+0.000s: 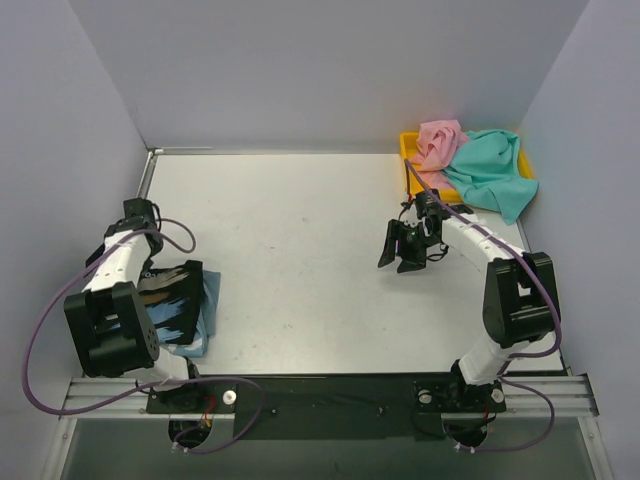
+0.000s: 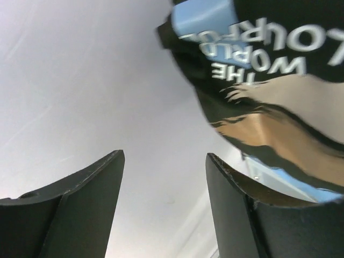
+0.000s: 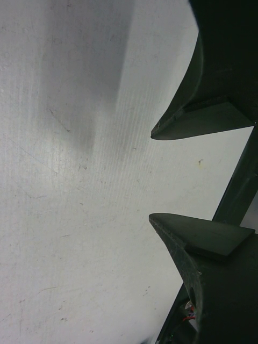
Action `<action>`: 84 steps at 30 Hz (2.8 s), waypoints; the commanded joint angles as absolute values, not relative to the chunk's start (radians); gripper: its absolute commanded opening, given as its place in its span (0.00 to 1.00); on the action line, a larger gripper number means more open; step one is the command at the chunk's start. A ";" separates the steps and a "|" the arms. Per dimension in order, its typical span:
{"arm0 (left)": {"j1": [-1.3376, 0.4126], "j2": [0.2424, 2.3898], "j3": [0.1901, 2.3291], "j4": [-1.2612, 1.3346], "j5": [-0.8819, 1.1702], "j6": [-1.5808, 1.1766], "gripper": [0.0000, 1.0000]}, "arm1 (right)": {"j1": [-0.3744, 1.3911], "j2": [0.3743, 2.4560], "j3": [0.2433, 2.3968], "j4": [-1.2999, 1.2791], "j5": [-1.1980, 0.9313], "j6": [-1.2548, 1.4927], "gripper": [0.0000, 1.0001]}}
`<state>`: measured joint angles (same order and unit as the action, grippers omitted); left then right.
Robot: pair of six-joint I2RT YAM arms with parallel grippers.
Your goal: Fold and stack the t-shirts
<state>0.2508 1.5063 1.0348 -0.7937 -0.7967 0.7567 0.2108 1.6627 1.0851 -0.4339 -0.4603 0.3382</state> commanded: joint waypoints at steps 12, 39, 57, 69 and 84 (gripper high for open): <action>0.262 1.592 1.099 -0.875 -0.685 0.644 0.00 | 0.212 1.574 1.074 -0.474 -0.443 0.348 0.52; 0.054 1.655 1.415 -1.141 -0.065 0.554 0.00 | 0.209 1.433 0.959 -0.500 -0.327 0.367 0.52; -0.120 1.695 1.318 -1.051 0.097 0.436 0.00 | 0.199 1.376 0.910 -0.505 -0.252 0.337 0.53; -0.135 1.266 1.120 -0.641 0.296 0.283 0.62 | 0.107 1.159 0.730 -0.224 -0.167 0.345 0.54; -0.236 1.189 0.761 -0.351 0.110 -0.057 0.63 | 0.074 0.945 0.387 0.282 -0.187 0.293 0.57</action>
